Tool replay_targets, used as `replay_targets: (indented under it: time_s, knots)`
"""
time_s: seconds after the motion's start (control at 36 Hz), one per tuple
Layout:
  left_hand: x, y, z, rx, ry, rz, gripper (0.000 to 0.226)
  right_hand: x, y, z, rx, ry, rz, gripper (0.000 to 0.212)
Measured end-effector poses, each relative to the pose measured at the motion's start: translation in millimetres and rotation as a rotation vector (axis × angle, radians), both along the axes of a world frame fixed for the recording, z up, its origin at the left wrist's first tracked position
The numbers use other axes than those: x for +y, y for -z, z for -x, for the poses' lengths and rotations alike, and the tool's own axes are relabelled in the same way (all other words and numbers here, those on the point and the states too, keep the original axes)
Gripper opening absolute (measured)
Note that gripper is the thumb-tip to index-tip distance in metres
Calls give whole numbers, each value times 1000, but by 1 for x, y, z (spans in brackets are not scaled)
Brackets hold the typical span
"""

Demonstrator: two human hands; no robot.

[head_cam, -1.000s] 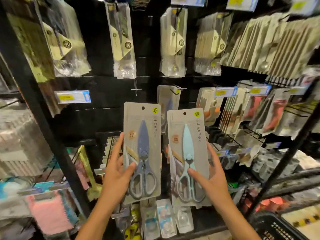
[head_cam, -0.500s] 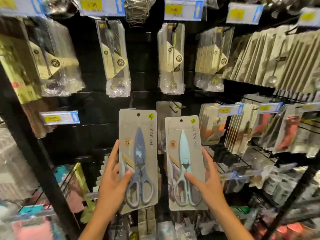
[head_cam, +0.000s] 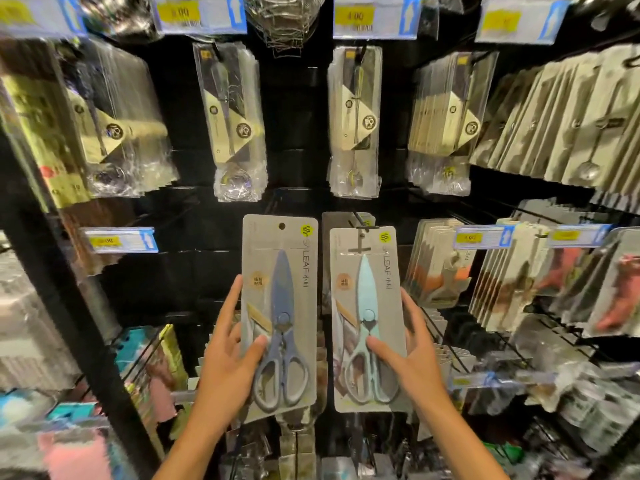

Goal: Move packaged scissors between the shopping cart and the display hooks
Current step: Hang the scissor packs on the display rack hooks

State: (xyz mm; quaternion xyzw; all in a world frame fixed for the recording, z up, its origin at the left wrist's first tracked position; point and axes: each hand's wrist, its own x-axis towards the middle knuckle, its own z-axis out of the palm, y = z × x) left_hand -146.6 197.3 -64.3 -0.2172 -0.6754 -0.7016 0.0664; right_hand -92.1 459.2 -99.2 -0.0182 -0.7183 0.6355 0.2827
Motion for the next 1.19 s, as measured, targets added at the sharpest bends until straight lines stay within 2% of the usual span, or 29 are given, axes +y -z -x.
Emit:
replay_targets:
  time_s: [0.33,0.69,0.97,1.08,1.19]
  knots:
    - [6,-6,5,77,-27,9,82,8,14,26,-34,-29,7,94]
    - [0,-15,21,84,-37,-27,85,18,21,86,-155,35,-284,97]
    - [-4,-17,25,59,-18,-40,87,30,25,113,-166,99,-398,97]
    - [-3,-19,26,62,-4,-40,86,31,26,117,-162,113,-392,98]
    - [-5,-16,28,57,-2,-34,86,22,34,107,-195,216,-324,106]
